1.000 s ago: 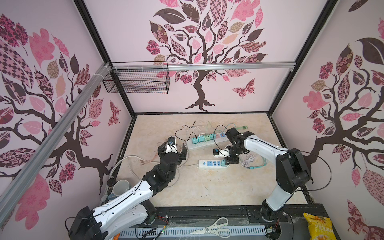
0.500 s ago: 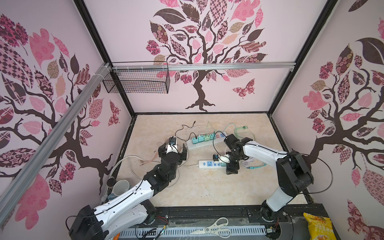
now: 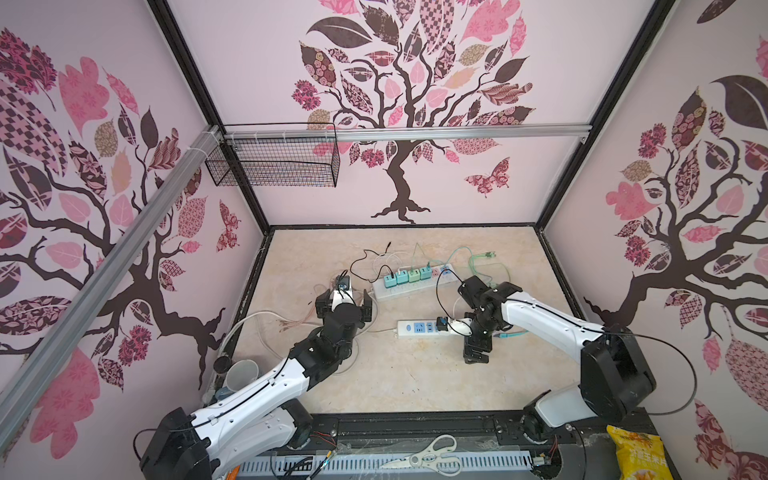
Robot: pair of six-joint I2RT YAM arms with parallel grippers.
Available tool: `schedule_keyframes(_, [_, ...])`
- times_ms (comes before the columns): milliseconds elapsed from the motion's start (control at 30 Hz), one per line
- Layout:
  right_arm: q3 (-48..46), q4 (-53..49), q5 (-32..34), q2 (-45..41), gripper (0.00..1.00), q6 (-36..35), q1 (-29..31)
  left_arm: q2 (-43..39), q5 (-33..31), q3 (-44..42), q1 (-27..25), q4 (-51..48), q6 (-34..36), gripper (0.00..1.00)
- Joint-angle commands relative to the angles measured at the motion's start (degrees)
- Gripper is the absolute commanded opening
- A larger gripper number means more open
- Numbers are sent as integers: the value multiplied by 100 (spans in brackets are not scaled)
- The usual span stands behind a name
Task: Insert the plug
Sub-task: 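Open the right gripper and raise it off the plugged teal charger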
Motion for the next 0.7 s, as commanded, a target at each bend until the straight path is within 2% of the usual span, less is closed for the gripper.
schedule_keyframes(0, [-203, -199, -15, -316, 100, 139, 15, 59, -23, 323, 125, -245, -405, 98])
schedule_keyframes(167, [-201, -68, -403, -715, 100, 265, 12, 177, 431, 589, 712, -1018, -1334, 98])
schedule_keyframes(333, [-137, 613, -999, -1328, 100, 707, 13, 330, 1011, 821, 1233, -1622, -1796, 98])
schedule_keyframes(500, [-584, 2043, -1527, -2067, 100, 1540, 12, 479, 1209, 928, 1473, -1904, -2114, 98])
schedule_keyframes(600, [-929, 3039, -1523, -2436, 100, 2181, 12, 671, 1467, 1066, 1678, -2082, -2253, 98])
schedule_keyframes(667, [-1112, 3781, -1281, -2623, 100, 2824, 18, 861, 1667, 1198, 1875, -2209, -2283, 98])
